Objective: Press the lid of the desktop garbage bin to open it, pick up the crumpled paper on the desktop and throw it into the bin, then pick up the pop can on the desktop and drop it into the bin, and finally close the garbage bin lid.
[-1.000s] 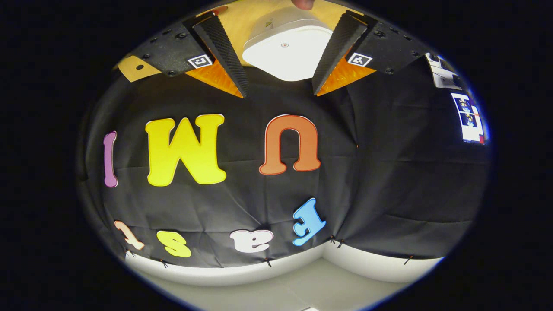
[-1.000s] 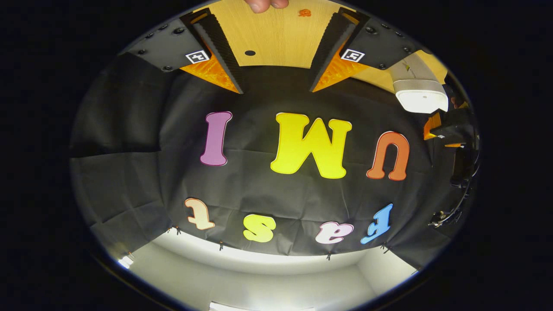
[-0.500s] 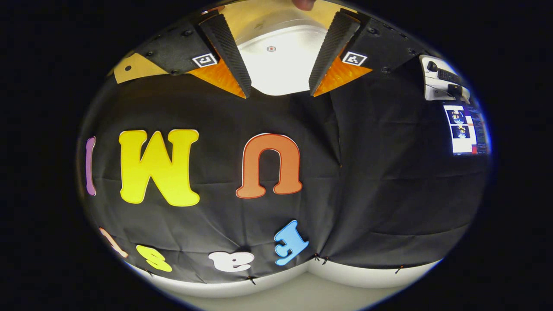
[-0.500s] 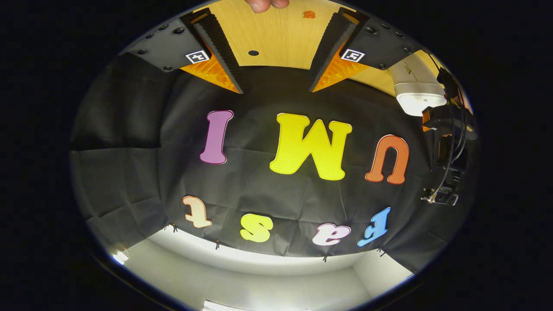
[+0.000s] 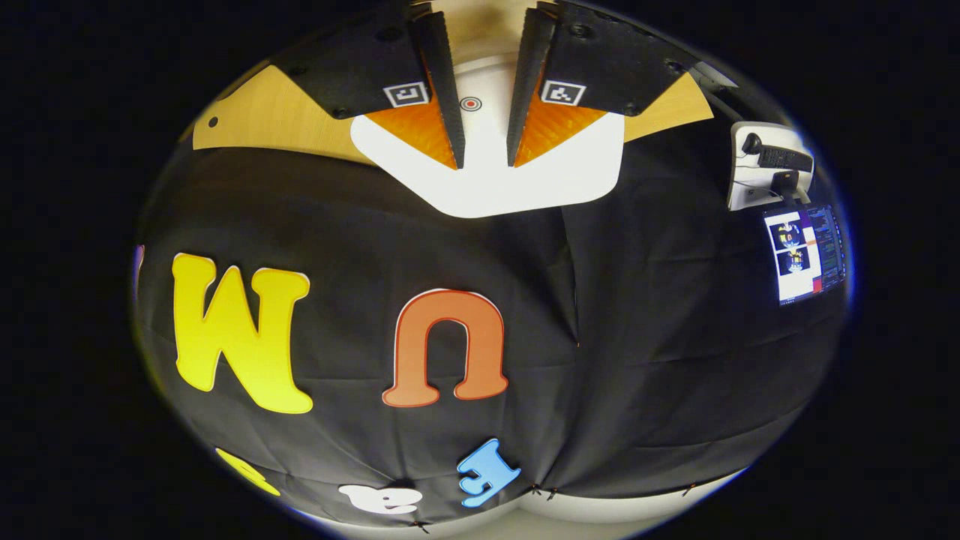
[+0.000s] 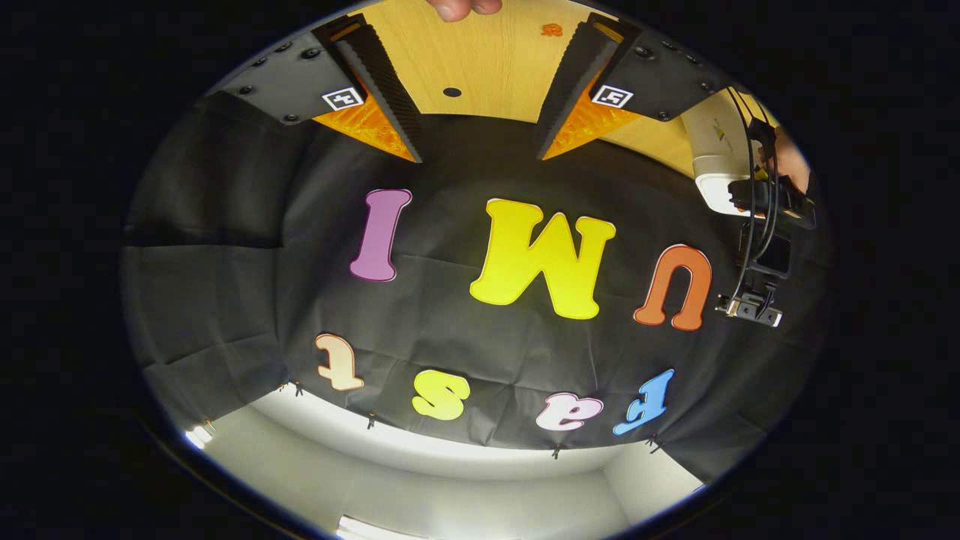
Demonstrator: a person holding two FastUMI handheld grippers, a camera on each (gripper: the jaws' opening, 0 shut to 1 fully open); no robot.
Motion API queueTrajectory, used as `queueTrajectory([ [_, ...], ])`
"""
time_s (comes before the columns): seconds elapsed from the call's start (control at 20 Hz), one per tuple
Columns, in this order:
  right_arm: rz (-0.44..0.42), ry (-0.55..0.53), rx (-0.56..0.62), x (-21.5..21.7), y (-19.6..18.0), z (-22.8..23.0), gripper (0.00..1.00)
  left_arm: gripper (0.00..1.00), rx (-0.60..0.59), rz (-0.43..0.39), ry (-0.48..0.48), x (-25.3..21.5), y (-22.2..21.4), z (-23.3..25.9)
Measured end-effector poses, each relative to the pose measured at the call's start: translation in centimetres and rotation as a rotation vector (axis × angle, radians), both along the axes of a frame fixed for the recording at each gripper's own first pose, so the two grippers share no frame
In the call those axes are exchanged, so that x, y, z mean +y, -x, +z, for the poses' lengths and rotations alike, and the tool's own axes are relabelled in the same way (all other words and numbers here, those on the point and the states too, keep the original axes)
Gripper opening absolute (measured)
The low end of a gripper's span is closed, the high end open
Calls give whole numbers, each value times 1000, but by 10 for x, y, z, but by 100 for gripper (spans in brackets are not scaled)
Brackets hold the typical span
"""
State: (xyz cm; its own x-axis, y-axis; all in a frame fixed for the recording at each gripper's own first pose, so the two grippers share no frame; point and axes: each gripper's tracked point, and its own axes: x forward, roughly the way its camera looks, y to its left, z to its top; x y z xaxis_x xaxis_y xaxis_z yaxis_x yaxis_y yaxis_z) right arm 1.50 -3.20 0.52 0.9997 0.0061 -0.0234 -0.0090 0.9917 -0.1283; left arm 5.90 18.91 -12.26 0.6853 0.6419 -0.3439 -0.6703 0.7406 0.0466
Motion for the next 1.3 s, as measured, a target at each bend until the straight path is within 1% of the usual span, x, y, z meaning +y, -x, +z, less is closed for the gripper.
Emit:
queueTrajectory([
  [0.1, 1, -1, 5, -1, -1, -2, 94, 33, 9, 4, 15, -1, -4, -6],
  [0.15, 2, -2, 7, -1, -1, -4, 94, 28, 7, 7, 7, 0, -5, -4],
  [0.4, 11, 1, 7, 1, -6, -5, 94, 17, 15, 15, -10, 3, -4, -5],
  [0.45, 13, 1, 6, 2, -6, -6, 94, 12, 14, 16, -11, 3, -4, -5],
  [0.55, 19, 3, 4, 3, -7, -6, 94, 7, 11, 20, -8, 4, -3, -7],
  [0.75, 20, -6, 11, 3, -10, -11, 94, 3, 12, 17, 3, 4, -2, -11],
  [0.85, 21, -8, 11, 4, -10, -12, 94, 4, 6, 2, -11, 3, -1, -13],
  [0.9, 24, -8, 12, 6, -10, -13, 94, 4, -16, 2, -14, 4, -1, -14],
  [1.05, 38, -5, 1, 11, -8, -10, 94, 4, 15, -7, -50, 4, -1, -15],
  [1.15, 40, -4, -6, 11, -6, -9, 94, 4, 7, -5, -42, 4, 0, -15],
  [1.25, 36, -7, -8, 8, -4, -9, 94, 4, 8, -9, -61, 4, -1, -12],
  [1.3, 33, -4, -11, 7, -3, -9, 92, 3, 18, -16, -101, 3, -3, -6],
])
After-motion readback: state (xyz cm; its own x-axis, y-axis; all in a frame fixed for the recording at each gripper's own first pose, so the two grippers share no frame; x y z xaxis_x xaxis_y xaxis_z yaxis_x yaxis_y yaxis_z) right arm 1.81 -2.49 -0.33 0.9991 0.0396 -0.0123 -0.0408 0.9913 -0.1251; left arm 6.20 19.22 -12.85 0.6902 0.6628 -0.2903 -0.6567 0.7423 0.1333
